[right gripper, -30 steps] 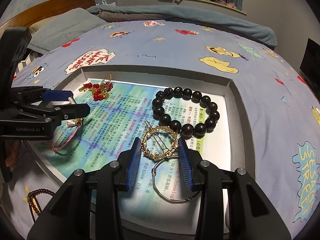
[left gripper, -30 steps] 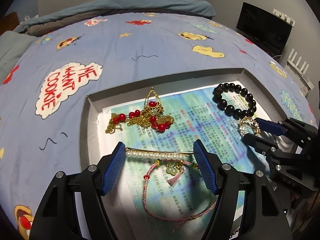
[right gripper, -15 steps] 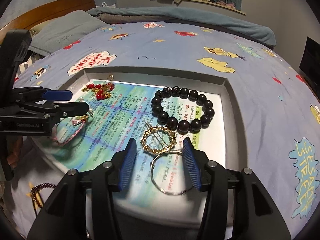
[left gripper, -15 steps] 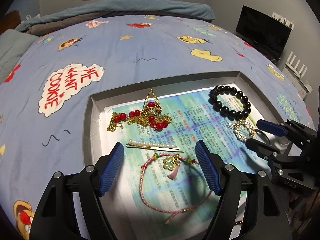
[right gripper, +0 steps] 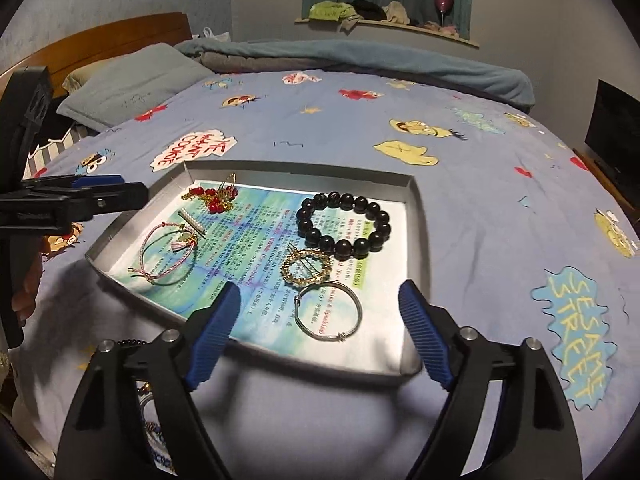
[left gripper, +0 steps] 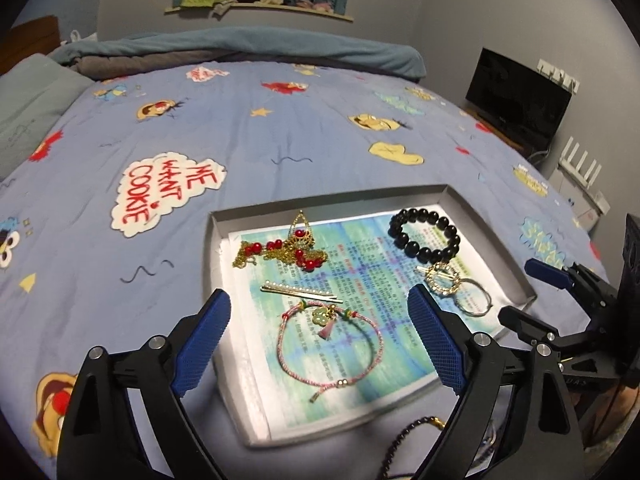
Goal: Organize jewelry
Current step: 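Withdraw both open tools from the tray back to the remaining jewelry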
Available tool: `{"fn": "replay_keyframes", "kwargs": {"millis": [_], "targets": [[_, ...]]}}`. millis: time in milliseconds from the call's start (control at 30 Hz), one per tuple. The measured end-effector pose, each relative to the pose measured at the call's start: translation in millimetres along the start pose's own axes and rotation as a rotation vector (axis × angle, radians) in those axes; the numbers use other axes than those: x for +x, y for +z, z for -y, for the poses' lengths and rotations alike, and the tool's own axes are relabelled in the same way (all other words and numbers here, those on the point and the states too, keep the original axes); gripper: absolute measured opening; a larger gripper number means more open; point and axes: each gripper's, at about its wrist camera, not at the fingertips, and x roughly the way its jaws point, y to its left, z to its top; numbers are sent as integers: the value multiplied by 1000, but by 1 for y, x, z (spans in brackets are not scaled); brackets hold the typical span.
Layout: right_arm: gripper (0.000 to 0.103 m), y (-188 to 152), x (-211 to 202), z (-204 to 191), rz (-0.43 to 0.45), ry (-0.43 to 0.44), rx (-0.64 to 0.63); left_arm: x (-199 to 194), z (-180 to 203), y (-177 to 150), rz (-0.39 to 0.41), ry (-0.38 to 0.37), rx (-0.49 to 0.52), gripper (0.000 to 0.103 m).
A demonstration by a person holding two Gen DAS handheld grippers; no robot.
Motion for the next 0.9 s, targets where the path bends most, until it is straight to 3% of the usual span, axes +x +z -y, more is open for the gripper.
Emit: {"fn": "replay_keyframes", "kwargs": {"millis": [167, 633, 900], "targets": [[97, -5, -18, 2, 26, -3, 17, -23, 1, -6, 27, 5, -22, 94], [97, -24, -61, -7, 62, 1, 26, -88, 11, -40, 132, 48, -4, 96], [97, -33, -85, -5, 83, -8, 31, -112, -4, -63, 142, 73, -31, 96]]}}
